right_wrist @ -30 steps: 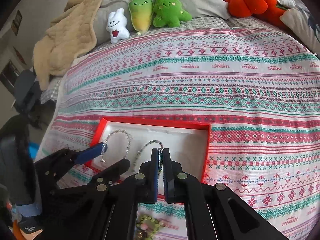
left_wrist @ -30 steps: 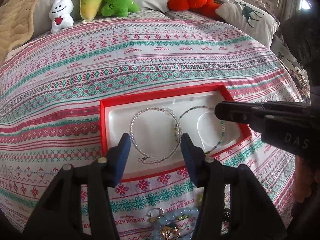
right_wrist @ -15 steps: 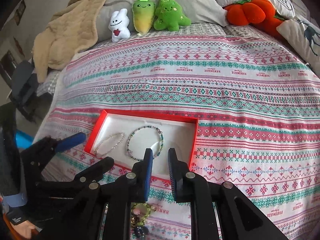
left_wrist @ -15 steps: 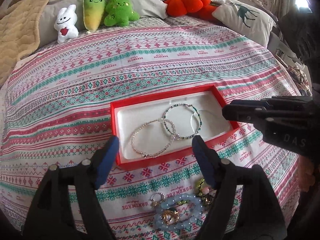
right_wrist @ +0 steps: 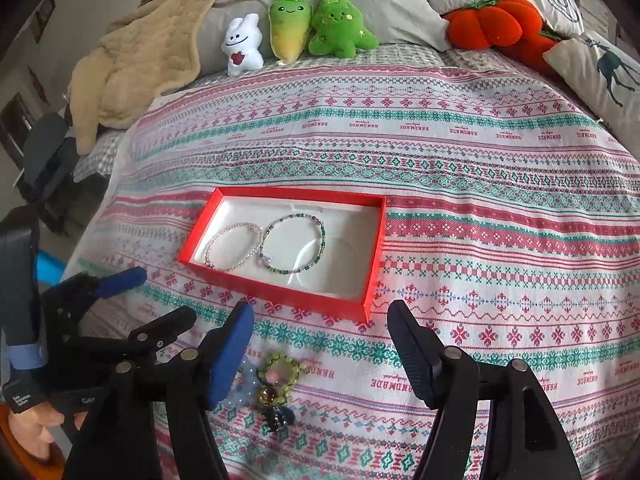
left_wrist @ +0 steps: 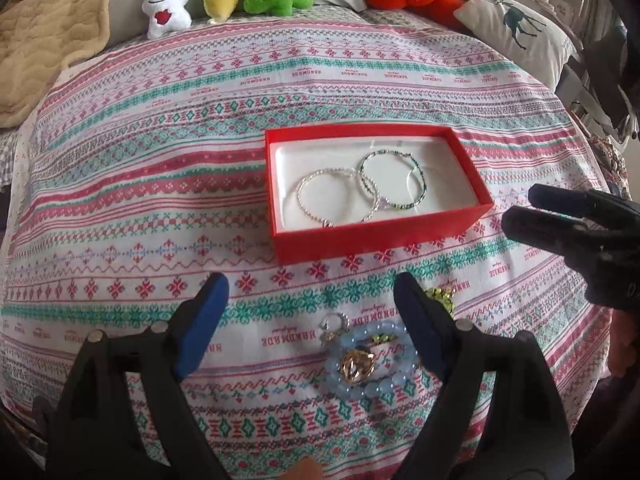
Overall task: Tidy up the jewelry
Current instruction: 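Move both open tools back from the box to the jewelry pile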
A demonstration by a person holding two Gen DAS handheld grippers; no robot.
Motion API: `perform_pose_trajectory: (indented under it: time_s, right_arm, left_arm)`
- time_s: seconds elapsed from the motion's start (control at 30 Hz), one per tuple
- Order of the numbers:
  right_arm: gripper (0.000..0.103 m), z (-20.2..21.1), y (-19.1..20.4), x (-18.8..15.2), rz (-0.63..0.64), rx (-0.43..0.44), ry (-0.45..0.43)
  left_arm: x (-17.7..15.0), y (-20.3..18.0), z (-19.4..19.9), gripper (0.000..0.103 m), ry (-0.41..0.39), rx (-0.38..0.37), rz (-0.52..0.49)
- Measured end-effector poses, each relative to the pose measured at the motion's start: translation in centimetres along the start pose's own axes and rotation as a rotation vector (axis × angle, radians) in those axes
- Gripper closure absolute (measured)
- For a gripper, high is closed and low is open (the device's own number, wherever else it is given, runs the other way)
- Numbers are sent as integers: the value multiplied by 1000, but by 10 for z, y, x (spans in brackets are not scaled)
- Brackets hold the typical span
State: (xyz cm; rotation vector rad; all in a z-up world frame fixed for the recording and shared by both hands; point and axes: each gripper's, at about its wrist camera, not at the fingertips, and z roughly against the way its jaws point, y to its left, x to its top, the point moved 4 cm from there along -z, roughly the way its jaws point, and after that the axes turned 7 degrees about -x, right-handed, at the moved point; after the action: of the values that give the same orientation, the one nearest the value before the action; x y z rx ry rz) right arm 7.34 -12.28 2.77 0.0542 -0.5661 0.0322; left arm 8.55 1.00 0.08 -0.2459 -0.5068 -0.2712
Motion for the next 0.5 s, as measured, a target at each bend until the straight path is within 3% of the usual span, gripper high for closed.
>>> perform_pose_trajectory:
  time_s: [0.27, 0.5]
  right_arm:
    - [31, -3, -4, -27, -7, -14, 65]
    - [31, -10, -1, -53, 26, -39, 101]
  left_arm:
    - [-32, 10, -3, 13, 88, -36, 73]
    - [-57, 8, -8, 13, 134, -58, 47]
